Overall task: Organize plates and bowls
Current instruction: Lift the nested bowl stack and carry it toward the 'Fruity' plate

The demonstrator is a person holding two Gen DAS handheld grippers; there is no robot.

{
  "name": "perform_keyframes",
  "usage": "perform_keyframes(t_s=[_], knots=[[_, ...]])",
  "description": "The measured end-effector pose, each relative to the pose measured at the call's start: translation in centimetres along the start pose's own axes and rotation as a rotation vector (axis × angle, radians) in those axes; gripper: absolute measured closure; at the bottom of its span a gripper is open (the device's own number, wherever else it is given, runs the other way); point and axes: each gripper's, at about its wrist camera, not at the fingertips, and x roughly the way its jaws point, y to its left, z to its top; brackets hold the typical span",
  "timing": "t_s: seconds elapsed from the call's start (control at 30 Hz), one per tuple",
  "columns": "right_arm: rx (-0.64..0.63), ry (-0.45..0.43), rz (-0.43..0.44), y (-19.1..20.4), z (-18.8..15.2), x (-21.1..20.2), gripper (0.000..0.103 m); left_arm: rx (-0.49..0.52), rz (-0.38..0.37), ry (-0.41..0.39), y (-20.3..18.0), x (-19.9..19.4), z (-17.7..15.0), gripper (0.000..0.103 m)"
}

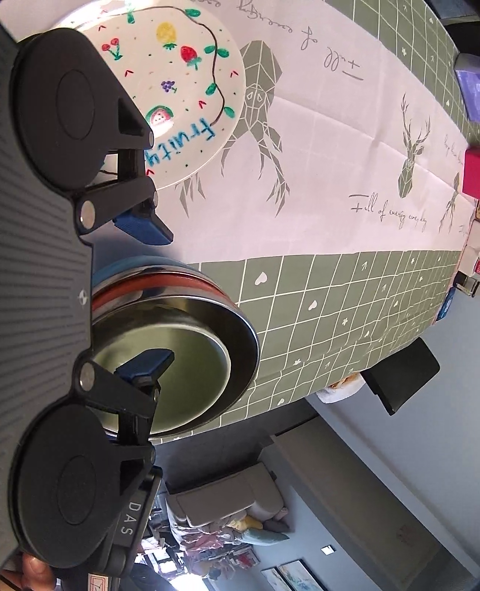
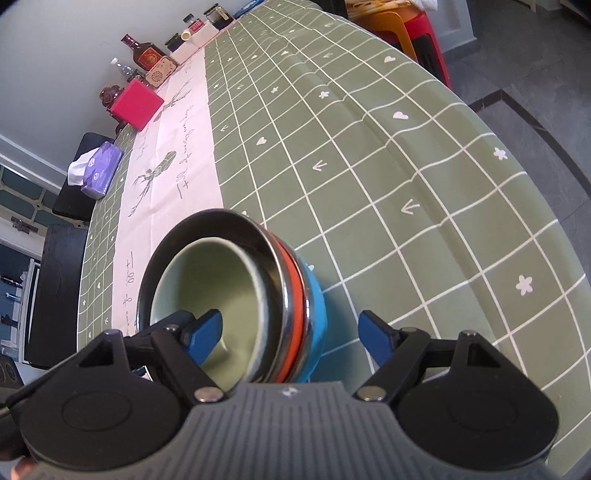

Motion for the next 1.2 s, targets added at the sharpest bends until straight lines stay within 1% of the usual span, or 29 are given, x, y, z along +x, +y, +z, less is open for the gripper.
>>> perform_keyframes(t_s=[0.2,0.37,0.43,0.6,0.63,0.67,0.77,0.9,1.0,1.13,1.2], knots=[[0.021,0.023,0.013,-0.2,-0.1,0.2,0.024,-0.041,-0.029,0.035,0.6,0.7,-0.3,0.028],[0.026,0.050,0.013,-0.2,-0.2,0.7,0.024,-0.111,-0.098,0.098,1.8,1.5,-0.1,0.029],[0.026,0.052,0.005,-0.2,-0.2,0.8,0.025,-0.119,-0.113,0.121,2.0,1.8,0.0,0.029],[0.030,0.064,-0.023,-0.2,-0.1,1.3,0.026,-0.127,-0.107,0.171,2.0,2.5,0.4,0.033],[0.030,0.072,-0.026,-0.2,-0.1,1.4,0.029,-0.138,-0.108,0.178,2.1,2.7,0.4,0.033],[0.031,0.081,-0.028,-0.2,-0.2,1.6,0.035,-0.142,-0.107,0.181,2.1,2.8,0.4,0.033],[0.040,0.102,-0.012,-0.4,-0.3,1.9,0.041,-0.141,-0.100,0.195,2.0,3.2,0.4,0.034],[0.042,0.099,-0.010,-0.4,-0.4,1.8,0.042,-0.141,-0.086,0.208,2.1,3.4,0.4,0.034],[0.044,0.099,-0.008,-0.4,-0.4,1.8,0.042,-0.116,-0.071,0.208,1.9,3.3,0.6,0.034],[0.058,0.095,-0.009,-0.6,-0.3,1.7,0.042,-0.077,-0.057,0.199,1.4,3.2,0.8,0.040],[0.063,0.093,-0.009,-0.7,-0.3,1.7,0.042,-0.047,-0.056,0.195,1.1,3.4,0.7,0.041]])
